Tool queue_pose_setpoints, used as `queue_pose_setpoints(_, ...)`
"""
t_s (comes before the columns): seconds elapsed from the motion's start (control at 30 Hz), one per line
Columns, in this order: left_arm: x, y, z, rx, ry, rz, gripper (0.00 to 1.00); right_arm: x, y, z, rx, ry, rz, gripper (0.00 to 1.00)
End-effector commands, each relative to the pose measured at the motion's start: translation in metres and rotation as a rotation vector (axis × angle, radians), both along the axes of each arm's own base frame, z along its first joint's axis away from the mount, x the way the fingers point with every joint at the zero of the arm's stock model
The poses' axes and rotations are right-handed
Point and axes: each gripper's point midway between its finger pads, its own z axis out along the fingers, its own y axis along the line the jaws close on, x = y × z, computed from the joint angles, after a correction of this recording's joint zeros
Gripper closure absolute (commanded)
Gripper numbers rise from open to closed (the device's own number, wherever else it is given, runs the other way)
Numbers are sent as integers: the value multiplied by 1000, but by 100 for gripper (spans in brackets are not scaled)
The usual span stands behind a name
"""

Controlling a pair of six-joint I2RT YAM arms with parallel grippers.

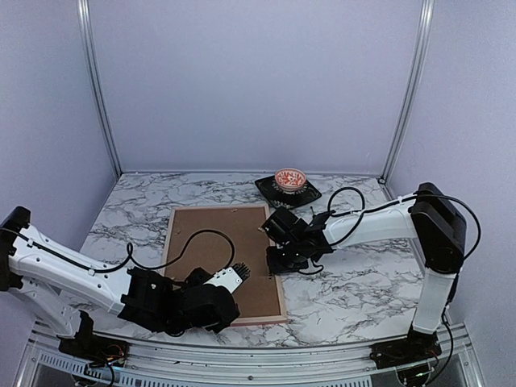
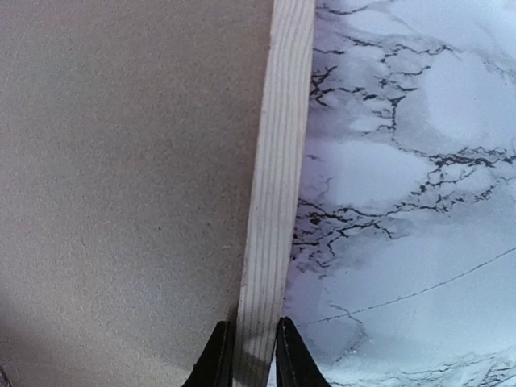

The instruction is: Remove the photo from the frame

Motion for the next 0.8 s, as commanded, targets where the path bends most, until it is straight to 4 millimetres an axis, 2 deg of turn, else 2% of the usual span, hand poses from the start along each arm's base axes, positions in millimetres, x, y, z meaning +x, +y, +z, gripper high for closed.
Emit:
queue_pose_setpoints(0.0, -10, -13, -6, 27, -32, -74, 13, 4, 5, 0, -21, 0, -22, 89)
queue_pose_setpoints(0.23, -22, -31, -23, 108, -47, -154, 13, 12, 5, 15, -64, -4, -46, 100)
queue_pose_setpoints(0.43, -27, -49, -20, 166, -117, -188, 10, 18, 13, 28, -94, 17, -47, 100)
queue_pose_setpoints(0.63, -35, -53, -25, 216, -129, -216, 8, 24, 22, 41, -95, 43, -36, 100)
queue_pose_setpoints(0.77, -29, -50, -34, 294, -182, -199, 7, 28, 21, 50, -99, 54, -41, 100)
